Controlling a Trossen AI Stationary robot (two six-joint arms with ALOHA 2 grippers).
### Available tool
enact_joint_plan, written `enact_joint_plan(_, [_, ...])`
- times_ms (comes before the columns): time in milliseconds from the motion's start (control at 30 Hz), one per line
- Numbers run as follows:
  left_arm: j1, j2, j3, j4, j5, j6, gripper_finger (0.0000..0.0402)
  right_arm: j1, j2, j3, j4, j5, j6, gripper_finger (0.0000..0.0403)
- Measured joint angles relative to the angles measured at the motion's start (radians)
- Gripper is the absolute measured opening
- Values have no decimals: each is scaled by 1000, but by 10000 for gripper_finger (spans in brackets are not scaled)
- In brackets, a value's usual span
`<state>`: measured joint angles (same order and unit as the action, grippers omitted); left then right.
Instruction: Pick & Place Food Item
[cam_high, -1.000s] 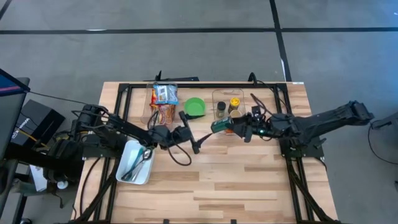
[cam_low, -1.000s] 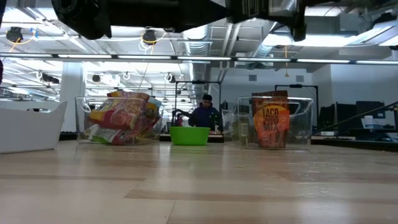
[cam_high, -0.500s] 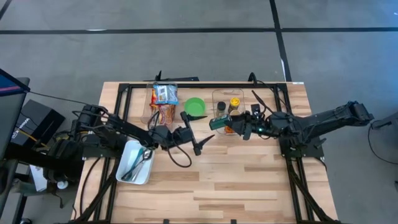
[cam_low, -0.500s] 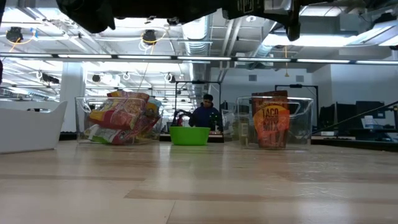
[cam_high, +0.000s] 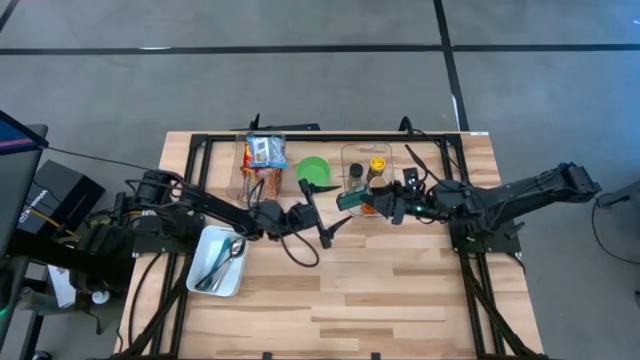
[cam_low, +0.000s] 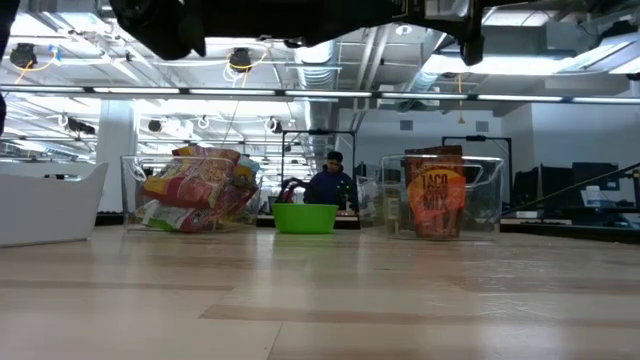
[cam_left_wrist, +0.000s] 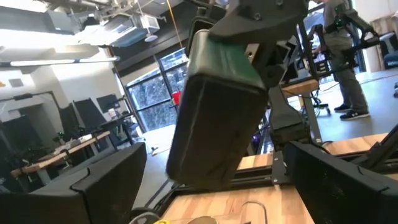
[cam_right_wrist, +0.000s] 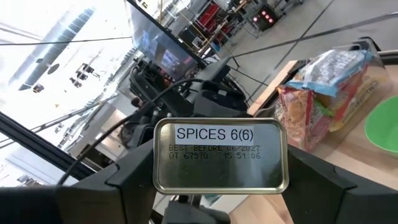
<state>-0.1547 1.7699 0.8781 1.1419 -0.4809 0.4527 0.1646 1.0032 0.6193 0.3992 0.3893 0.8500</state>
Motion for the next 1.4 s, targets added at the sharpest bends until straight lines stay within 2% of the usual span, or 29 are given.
enact_joint_plan(267, [0, 32, 38, 4, -6, 19, 369, 13, 0, 0, -20, -1, 0, 271])
enact_joint_plan(733, [-1, 18, 38, 2, -11, 15, 296, 13, 0, 0, 5, -39, 21, 271])
enact_joint_plan(1033, [-1, 18, 38, 29, 41, 14, 289, 13, 0, 0, 56, -98, 52, 271])
enact_joint_plan(1400, [1, 19, 37, 121, 63, 20, 289, 13, 0, 0, 107, -101, 70, 271])
